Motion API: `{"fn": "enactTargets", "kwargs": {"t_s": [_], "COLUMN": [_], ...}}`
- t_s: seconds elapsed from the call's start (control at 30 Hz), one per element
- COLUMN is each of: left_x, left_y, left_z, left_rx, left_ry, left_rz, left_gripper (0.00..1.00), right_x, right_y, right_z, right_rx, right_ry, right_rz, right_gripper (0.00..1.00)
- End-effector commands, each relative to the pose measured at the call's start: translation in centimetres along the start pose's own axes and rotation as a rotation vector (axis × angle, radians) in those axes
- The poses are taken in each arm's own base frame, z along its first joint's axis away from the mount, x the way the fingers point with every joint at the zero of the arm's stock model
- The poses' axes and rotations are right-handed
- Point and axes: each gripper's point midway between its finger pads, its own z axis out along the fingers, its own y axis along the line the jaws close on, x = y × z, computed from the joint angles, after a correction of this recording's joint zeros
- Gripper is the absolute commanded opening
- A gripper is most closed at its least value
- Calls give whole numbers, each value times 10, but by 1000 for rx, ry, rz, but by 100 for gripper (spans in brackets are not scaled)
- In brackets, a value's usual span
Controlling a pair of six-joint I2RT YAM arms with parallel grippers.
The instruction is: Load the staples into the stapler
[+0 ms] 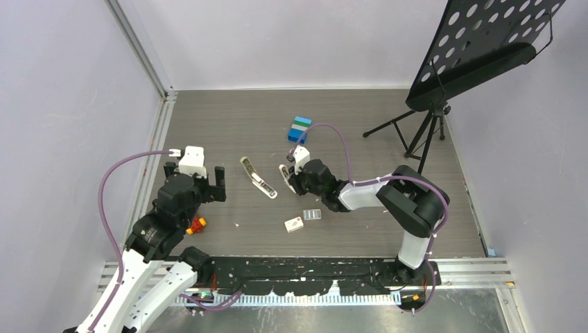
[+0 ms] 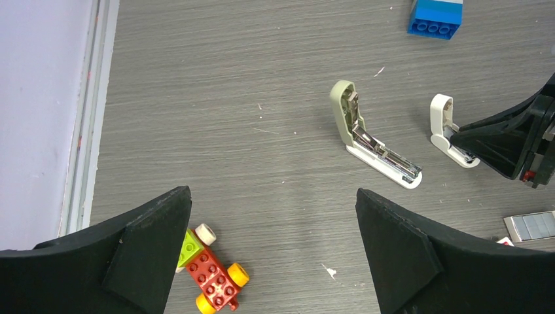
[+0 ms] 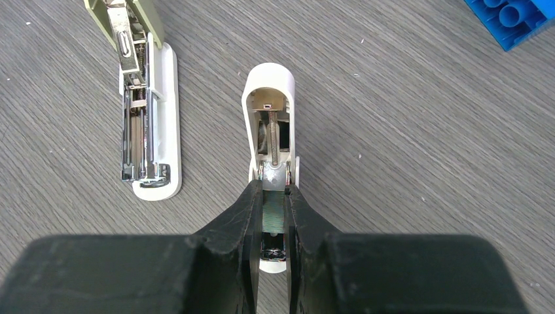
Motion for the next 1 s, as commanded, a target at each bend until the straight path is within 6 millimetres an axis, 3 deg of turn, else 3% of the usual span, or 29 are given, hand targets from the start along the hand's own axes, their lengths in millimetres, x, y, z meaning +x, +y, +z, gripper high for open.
{"fn": "enactTargets", "kwargs": {"t_s": [0.0,0.13,0.2,0.47,0.73,0.97], "left_x": [-9,-9,-8,-7,-7,-7], "left_y": [0,0,0,-1,-2,-1], "left_z": [0,1,1,3,3,2], "left_rx": [2,0,0,-1,5,6], "left_ry": [-41,-39,-37,-28,-27,-28], "left_rz": [-21,-21,-21,-17,-16,-17], "left_gripper": [99,99,99,99,99,99], "right_x": [-17,-17,-20,-36,-55,-48], "right_y": [7,11,12,15,6,-4], "right_z": [-2,-3,-4,-12,-20,-10], "right_rx": [-38,-58,-64,-74,-19,42], "right_ry": [-22,-14,-17,-65,-111,-75], "right_rz": [5,4,7,28,43,49], "right_gripper": [10,15,23,31,33,33]}}
